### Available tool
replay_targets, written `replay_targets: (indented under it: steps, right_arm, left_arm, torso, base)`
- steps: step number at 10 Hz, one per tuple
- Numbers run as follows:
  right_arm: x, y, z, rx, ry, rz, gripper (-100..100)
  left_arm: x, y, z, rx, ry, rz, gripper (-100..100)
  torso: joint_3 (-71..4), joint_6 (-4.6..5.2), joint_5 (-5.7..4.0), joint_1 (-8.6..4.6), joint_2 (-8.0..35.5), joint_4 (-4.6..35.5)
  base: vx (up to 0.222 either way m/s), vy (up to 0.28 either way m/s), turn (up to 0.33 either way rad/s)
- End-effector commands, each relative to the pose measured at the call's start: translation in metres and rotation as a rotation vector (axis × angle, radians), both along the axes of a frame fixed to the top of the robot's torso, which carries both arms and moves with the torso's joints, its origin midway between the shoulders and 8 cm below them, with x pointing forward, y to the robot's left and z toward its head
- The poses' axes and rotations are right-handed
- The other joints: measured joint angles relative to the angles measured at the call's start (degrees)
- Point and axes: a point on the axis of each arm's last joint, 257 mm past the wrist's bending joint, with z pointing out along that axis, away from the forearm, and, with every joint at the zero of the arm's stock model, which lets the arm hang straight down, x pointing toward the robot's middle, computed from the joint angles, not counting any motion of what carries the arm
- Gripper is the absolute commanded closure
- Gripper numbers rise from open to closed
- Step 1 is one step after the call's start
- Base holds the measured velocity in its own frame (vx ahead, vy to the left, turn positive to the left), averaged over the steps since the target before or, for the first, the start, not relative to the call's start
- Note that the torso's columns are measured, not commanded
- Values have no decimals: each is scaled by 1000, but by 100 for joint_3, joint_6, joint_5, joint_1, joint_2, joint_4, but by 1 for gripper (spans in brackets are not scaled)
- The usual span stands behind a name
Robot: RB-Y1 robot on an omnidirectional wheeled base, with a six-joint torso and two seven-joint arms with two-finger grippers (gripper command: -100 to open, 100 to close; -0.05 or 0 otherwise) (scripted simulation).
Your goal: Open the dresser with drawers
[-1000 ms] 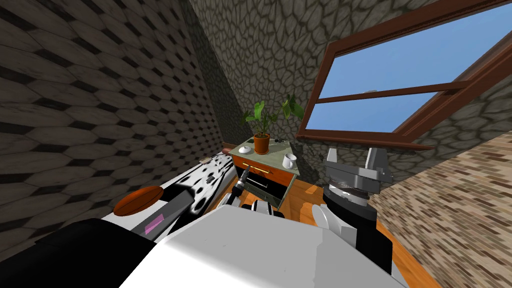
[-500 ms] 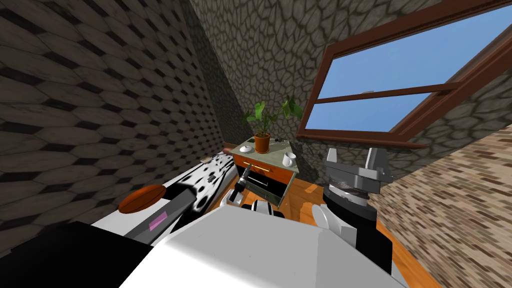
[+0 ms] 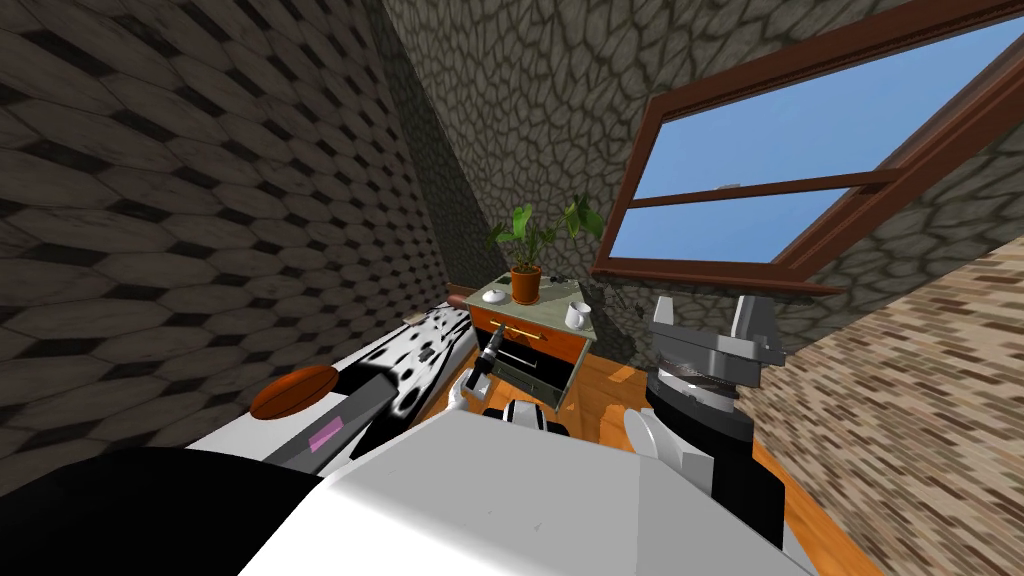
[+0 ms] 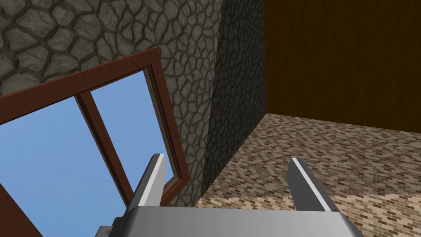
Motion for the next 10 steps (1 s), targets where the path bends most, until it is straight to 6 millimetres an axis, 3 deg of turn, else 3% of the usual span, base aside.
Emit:
replay_targets:
  steps: [1,2,6,7,9,10]
  right_arm:
    - [0,0,0,0,0,0,0]
    - [0,0,0,0,0,0,0]
    - [0,0,0,0,0,0,0]
    - [0,0,0,0,0,0,0]
    - [0,0,0,0,0,0,0]
    - [0,0,0,0,0,0,0]
  left_arm:
    - [15,-4,-1,-1,-1,1,-100]
    - [17,-4,-9,4,16,0,-100]
    - [47,-15,6,-1,-6,-1,-100]
    - [46,-15,-5,5,16,1,-100]
    - [62,-22,10,1,-6,-2,-100]
    - [61,-20,-1,5,16,1,-100]
  torso:
    - [-3,-2,0,-1,-6,-2]
    - [0,-1,0,1,1,0]
    - [2,-1,1,5,4,1]
    - [-2,-1,1,1,-3,-1]
    - [-6,-1,-2,-4,-8,-3]
    - [-2,-1,-1,-2,-3,-2]
  base:
    - [-45,15,4]
    - [-47,15,-3]
    - [-66,21,-1]
    - [-23,9,-3]
    - [-38,12,1]
    - [-20,7,-1]
